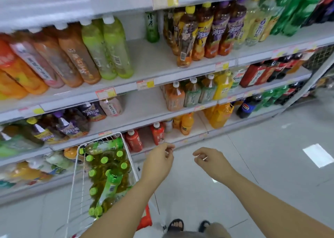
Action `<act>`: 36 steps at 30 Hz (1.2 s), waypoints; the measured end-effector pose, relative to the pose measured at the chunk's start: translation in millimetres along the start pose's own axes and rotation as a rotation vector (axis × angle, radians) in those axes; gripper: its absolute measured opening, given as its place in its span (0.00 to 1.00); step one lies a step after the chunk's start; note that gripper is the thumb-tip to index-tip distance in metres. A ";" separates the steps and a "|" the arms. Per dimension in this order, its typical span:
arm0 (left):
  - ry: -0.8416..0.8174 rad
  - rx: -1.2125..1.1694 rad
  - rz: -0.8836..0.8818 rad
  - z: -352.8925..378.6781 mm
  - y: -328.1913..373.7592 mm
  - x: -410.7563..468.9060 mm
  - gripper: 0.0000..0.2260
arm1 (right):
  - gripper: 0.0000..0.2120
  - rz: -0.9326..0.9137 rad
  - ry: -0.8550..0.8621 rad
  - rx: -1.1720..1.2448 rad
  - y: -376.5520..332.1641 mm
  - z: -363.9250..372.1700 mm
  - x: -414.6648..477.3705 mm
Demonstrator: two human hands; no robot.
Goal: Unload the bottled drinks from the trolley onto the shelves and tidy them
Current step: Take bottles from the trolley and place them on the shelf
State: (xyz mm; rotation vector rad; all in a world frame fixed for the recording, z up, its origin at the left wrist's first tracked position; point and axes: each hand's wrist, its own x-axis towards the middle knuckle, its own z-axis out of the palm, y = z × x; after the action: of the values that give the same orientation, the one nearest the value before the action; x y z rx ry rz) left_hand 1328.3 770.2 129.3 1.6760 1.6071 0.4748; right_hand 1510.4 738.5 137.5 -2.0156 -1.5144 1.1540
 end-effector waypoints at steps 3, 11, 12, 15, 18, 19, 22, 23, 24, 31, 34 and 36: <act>0.085 -0.024 -0.054 -2.2 4.8 20.6 0.10 | 0.09 -0.071 -0.078 -0.081 -6.5 -13.0 35.0; 0.428 -0.198 -0.393 10.5 -16.2 26.2 0.11 | 0.11 -0.361 -0.408 -0.421 -39.2 -20.2 133.8; 0.468 -0.220 -0.446 13.8 -22.3 20.8 0.11 | 0.11 -0.411 -0.430 -0.459 -45.5 -13.6 144.6; 0.571 -0.281 -0.618 23.0 -41.9 -5.2 0.10 | 0.10 -0.544 -0.534 -0.519 -62.9 18.1 163.2; 0.658 -0.322 -0.784 29.8 -62.3 -37.4 0.11 | 0.10 -0.644 -0.690 -0.577 -80.1 60.0 161.9; 0.682 -0.323 -0.840 30.4 -70.0 -46.7 0.11 | 0.10 -0.662 -0.739 -0.587 -85.8 75.4 160.0; 0.764 -0.341 -0.962 29.3 -93.6 -68.8 0.11 | 0.11 -0.717 -0.825 -0.618 -101.2 123.7 153.4; 0.779 -0.357 -0.984 28.5 -102.2 -74.1 0.12 | 0.11 -0.729 -0.856 -0.627 -106.1 140.2 151.5; 0.792 -0.368 -1.002 27.1 -111.8 -77.9 0.12 | 0.12 -0.741 -0.888 -0.641 -111.3 157.5 150.4; 0.817 -0.455 -1.116 18.5 -179.4 -85.2 0.19 | 0.23 -0.799 -0.980 -0.823 -117.6 271.3 163.0; 0.851 -0.504 -1.117 15.2 -201.1 -80.2 0.24 | 0.28 -0.870 -0.978 -0.954 -111.7 304.0 174.4; 0.860 -0.528 -1.109 14.7 -216.9 -75.8 0.26 | 0.29 -1.025 -0.977 -1.077 -108.2 321.8 180.3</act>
State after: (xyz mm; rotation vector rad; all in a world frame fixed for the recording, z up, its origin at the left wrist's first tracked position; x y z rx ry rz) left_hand 1179.8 677.6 -20.4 -0.0005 2.3928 0.9462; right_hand 1208.0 885.4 -48.9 -0.4638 -3.5466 0.8709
